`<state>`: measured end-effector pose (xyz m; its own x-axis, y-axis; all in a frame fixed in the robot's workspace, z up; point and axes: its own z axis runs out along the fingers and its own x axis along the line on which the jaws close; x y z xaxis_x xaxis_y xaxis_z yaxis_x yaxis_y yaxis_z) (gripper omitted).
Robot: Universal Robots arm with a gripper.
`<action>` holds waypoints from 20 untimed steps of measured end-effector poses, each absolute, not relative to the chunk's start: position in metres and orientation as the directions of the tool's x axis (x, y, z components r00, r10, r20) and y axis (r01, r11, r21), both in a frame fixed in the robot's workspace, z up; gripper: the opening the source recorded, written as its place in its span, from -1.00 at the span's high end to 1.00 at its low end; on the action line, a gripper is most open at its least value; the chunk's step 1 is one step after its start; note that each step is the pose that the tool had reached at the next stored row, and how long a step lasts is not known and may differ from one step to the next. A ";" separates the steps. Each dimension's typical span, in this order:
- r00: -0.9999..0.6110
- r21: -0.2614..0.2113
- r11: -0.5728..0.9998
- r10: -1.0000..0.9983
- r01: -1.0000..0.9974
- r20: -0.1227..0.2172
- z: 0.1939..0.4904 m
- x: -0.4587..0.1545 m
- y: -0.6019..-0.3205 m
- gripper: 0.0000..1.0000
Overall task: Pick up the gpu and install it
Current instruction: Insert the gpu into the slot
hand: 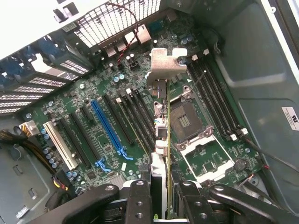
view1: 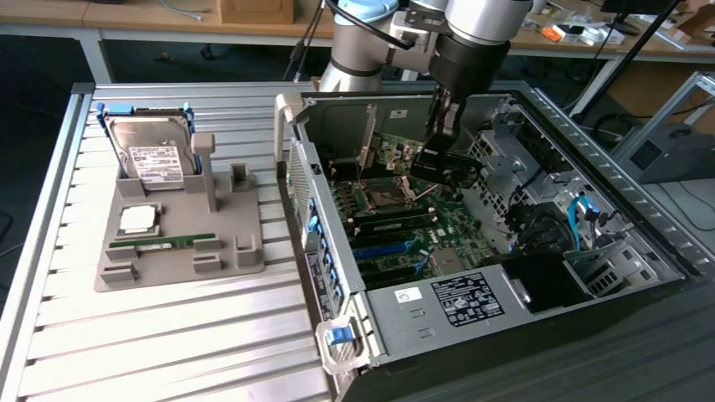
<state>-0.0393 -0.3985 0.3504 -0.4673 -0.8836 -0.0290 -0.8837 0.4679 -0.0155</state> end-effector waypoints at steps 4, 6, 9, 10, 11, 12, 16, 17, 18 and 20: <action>-0.460 -0.016 0.460 -0.888 -0.888 -0.029 0.350 -0.039 -0.398 0.47; -0.456 -0.016 0.457 -0.889 -0.889 -0.029 0.350 -0.039 -0.398 0.47; -0.450 -0.015 0.450 -0.893 -0.893 -0.029 0.350 -0.039 -0.398 0.47; -0.448 -0.016 0.449 -0.894 -0.894 -0.029 0.350 -0.039 -0.398 0.47; -0.446 -0.016 0.447 -0.894 -0.894 -0.029 0.350 -0.039 -0.398 0.47; -0.445 -0.016 0.445 -0.895 -0.895 -0.029 0.350 -0.039 -0.398 0.47; -0.437 -0.016 0.437 -0.899 -0.899 -0.029 0.350 -0.039 -0.398 0.47; -0.434 -0.016 0.435 -0.900 -0.901 -0.029 0.350 -0.039 -0.398 0.47; -0.432 -0.015 0.432 -0.902 -0.902 -0.029 0.350 -0.039 -0.399 0.47; -0.426 -0.016 0.427 -0.904 -0.904 -0.029 0.350 -0.039 -0.399 0.47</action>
<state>-0.0393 -0.3985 0.3503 -0.4265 -0.9040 -0.0289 -0.9041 0.4270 -0.0155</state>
